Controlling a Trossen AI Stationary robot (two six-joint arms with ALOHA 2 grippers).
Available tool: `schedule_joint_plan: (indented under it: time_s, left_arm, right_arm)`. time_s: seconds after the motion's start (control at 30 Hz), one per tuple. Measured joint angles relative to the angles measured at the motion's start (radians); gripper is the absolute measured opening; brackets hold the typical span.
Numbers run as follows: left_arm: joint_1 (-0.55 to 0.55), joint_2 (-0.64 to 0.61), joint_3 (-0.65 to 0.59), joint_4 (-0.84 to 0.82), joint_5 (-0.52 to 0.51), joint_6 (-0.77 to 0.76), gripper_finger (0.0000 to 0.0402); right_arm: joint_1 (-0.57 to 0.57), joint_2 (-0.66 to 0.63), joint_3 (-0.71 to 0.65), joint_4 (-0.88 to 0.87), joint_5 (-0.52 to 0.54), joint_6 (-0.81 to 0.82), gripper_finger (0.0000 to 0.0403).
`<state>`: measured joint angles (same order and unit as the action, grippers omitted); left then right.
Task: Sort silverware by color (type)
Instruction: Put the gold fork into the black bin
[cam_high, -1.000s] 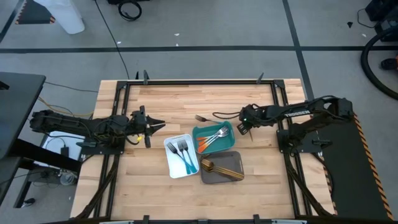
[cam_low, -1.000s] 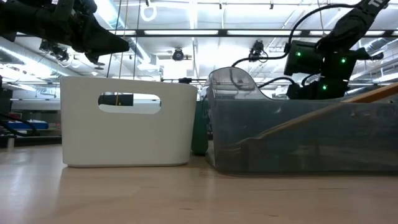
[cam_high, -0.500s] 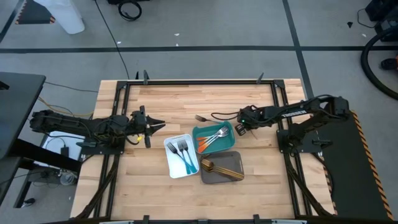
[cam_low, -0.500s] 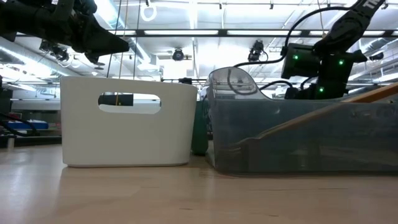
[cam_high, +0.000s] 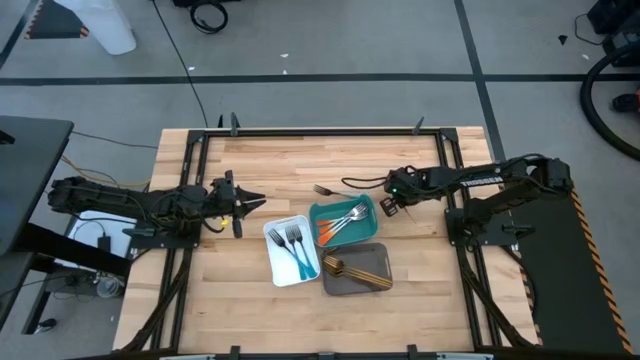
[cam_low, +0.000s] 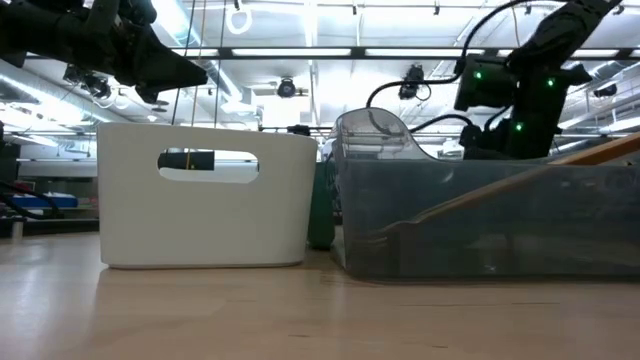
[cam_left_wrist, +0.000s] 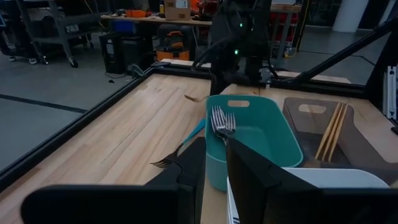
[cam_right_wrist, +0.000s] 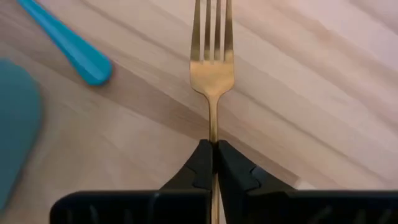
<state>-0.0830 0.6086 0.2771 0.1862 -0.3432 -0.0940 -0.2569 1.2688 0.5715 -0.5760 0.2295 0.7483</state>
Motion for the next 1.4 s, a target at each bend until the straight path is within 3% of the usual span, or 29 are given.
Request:
schedule_joint_plan:
  time_s: [0.2,0.47,0.87,1.13,1.4]
  left_arm:
    - [0.000,0.000,0.000,-0.004,0.000,-0.005,0.0071]
    - [0.000,0.000,0.000,-0.004,0.000,-0.007,0.0071]
    - [0.000,0.000,0.000,-0.004,0.000,-0.007,0.0071]
    - [0.000,0.000,0.000,-0.004,0.000,-0.008,0.0071]
    - [0.000,0.000,0.000,-0.003,0.000,-0.012,0.0071]
  right_arm:
    - [0.043,-0.008,0.131,-0.135,0.018,-0.027,0.0013]
    - [0.162,0.014,0.338,-0.294,0.116,-0.052,0.0012]
    - [0.335,0.204,0.577,-0.435,0.189,-0.029,0.0012]
    - [0.450,0.348,0.735,-0.479,0.187,-0.041,0.0012]
    - [0.545,0.486,0.879,-0.484,0.095,-0.033,0.0012]
